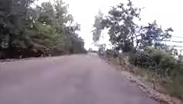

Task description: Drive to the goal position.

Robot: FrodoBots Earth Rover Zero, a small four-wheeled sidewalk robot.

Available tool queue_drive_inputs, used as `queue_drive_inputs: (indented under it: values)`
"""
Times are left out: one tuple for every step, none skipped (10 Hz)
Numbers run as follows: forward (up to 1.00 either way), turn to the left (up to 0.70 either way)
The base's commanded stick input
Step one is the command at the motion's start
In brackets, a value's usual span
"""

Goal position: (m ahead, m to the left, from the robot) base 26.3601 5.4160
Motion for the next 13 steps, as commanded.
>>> queue_drive_inputs:
  values:
    - [1.00, 0.00]
    - [1.00, 0.00]
    - [1.00, 0.00]
    - [1.00, 0.00]
    - [1.00, 0.00]
    - [1.00, 0.00]
    - [1.00, 0.00]
    - [1.00, 0.00]
    - [1.00, 0.00]
    - [1.00, 0.00]
    - [1.00, 0.00]
    - [1.00, 0.00]
    - [1.00, 0.00]
